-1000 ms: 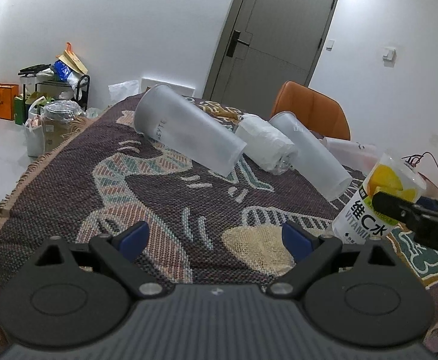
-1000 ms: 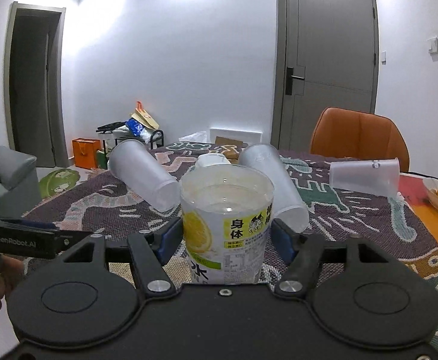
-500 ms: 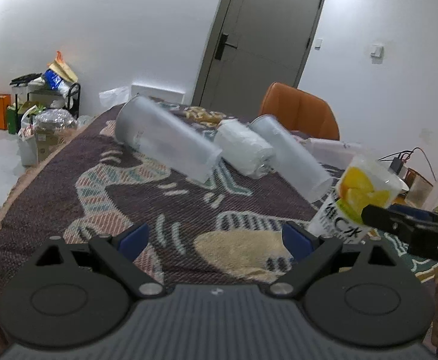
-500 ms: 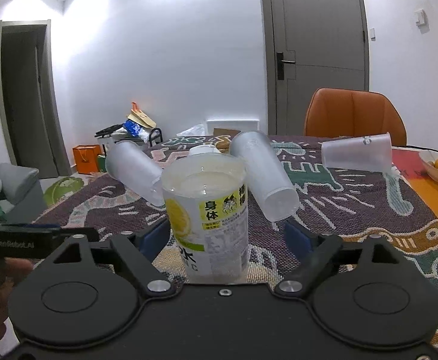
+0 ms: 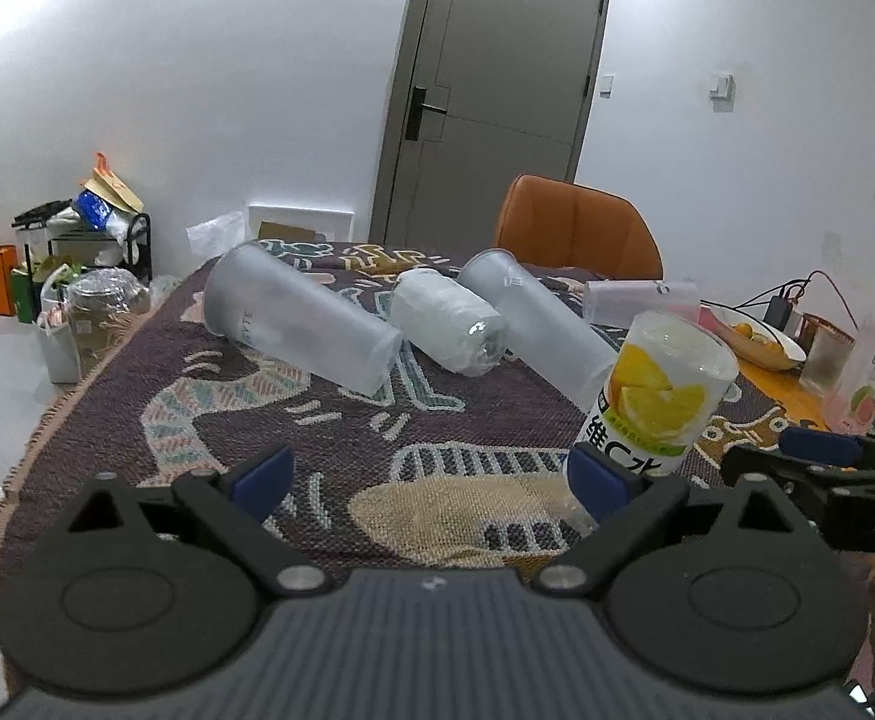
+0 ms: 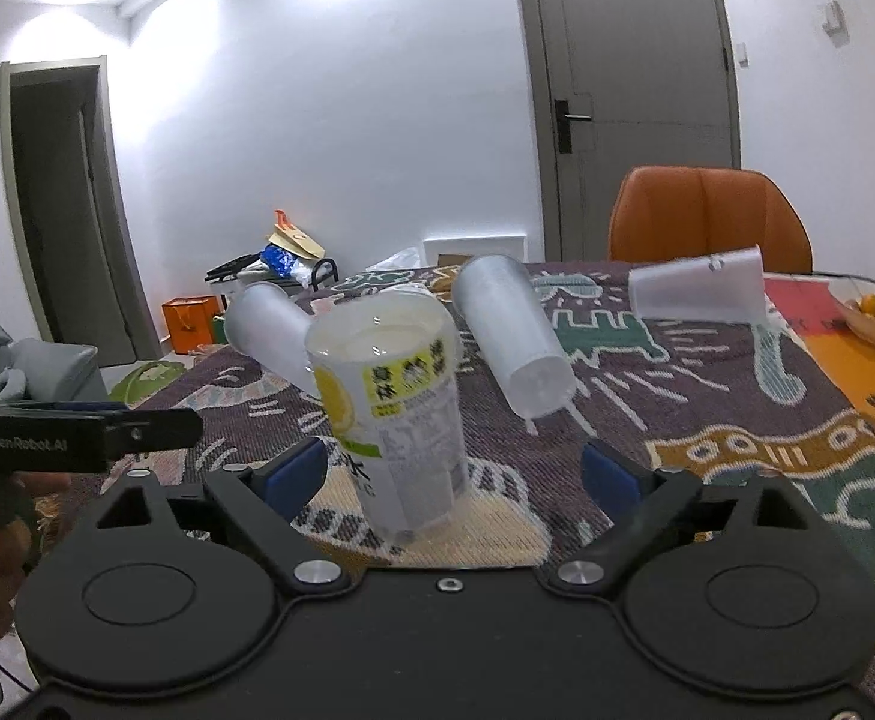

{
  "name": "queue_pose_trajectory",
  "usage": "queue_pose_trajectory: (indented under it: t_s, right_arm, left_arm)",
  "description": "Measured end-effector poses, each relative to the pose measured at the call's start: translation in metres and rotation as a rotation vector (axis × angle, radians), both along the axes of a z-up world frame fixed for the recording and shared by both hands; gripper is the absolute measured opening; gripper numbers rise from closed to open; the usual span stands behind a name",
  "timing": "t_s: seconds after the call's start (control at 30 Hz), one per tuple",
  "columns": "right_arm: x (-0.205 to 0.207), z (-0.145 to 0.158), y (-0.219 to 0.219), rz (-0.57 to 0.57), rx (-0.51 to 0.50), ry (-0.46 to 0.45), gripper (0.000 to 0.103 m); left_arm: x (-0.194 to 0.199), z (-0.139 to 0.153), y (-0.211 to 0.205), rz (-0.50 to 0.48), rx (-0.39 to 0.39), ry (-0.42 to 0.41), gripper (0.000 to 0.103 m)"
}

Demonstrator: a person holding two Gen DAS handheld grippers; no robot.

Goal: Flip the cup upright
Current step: 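Rotate the bottle cap-up with the right gripper and lower it onto the blanket, then open the right gripper and pull it back from the upright bottle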

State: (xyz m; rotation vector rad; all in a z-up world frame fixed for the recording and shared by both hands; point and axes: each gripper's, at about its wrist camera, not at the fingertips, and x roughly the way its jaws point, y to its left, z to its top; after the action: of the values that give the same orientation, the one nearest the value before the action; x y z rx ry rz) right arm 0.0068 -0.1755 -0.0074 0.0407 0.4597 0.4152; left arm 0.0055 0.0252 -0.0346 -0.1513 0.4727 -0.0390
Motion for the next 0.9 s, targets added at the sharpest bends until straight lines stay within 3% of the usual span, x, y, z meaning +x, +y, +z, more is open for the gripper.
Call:
queue_pose_trajectory:
  t_s: [0.4,0.57,0.9]
  right_arm:
    - [-0.019,0.006,-0.040,0.010,0.016,0.047,0.098]
    - [-0.033,0.006,-0.045,0.024,0.003,0.047,0.103]
    - [-0.045,0.009,-0.043,0.068,0.009,0.029,0.103]
  left_arm:
    - [-0.027,0.006,-0.013,-0.036,0.073,-0.023,0.103]
    - [-0.033,0.004,-0.016,-0.045,0.073,-0.008,0.103]
    - [-0.043,-0.001,-0.026,-0.072,0.098,-0.002,0.103]
